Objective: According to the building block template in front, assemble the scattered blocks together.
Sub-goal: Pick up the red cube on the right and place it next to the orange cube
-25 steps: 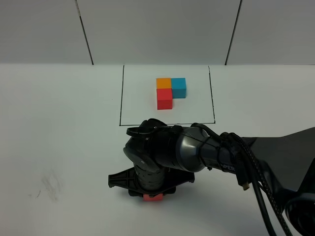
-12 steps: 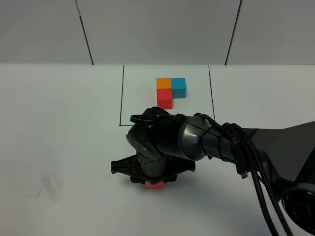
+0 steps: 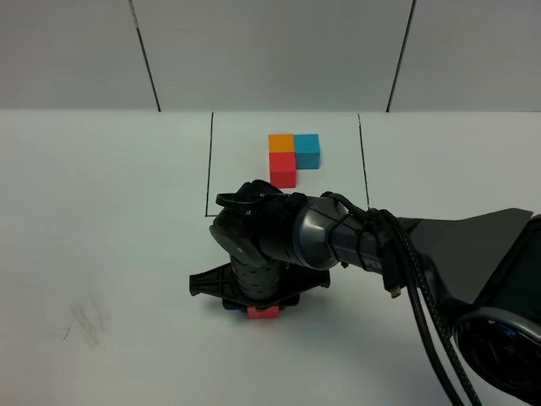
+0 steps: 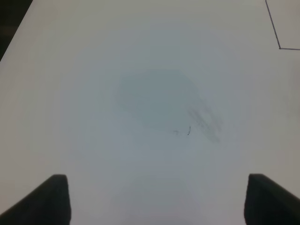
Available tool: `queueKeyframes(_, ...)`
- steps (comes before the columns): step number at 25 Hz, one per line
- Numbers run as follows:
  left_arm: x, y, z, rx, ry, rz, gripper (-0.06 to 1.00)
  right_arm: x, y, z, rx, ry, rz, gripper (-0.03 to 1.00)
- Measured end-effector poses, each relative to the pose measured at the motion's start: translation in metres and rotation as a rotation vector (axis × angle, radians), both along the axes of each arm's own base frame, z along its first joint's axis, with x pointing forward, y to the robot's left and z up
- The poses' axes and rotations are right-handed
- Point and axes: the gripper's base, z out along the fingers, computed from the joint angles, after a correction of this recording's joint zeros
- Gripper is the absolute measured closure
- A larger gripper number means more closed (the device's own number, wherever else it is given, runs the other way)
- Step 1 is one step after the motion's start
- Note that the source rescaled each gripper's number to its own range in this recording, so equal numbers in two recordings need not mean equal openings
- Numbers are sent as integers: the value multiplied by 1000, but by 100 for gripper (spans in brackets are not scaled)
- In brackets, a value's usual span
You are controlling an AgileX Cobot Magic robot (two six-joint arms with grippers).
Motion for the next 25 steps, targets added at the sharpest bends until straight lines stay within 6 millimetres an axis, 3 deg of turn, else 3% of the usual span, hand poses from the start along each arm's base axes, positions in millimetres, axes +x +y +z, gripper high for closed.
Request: queueKeyframes(25, 0, 0, 0, 2, 0, 0, 30, 12, -7, -2, 29, -5, -34, 97)
